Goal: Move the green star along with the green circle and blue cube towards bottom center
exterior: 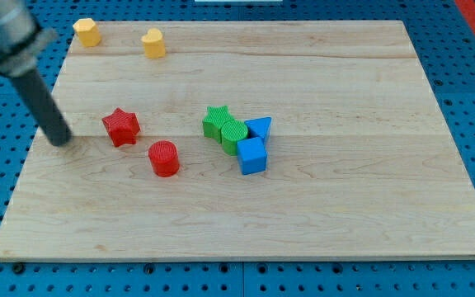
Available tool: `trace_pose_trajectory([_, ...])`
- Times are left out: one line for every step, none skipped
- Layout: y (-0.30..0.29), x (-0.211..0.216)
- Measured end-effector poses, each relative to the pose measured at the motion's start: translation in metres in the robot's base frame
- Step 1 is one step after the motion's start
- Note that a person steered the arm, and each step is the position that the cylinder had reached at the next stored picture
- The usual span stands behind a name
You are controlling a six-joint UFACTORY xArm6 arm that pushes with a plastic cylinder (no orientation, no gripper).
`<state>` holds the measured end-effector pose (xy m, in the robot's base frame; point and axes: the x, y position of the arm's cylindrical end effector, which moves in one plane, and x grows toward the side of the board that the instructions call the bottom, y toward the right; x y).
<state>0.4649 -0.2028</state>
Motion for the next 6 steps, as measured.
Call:
trace_pose_trajectory([0.082,-0.001])
trace_pose_trajectory([0.085,-0.067])
trace_pose_trajectory([0.081,-0.111])
trace_pose_trajectory([0.086,-0.113])
trace_pose_trajectory([0.166,-0.081])
trace_pose_trajectory([0.188,-0.009])
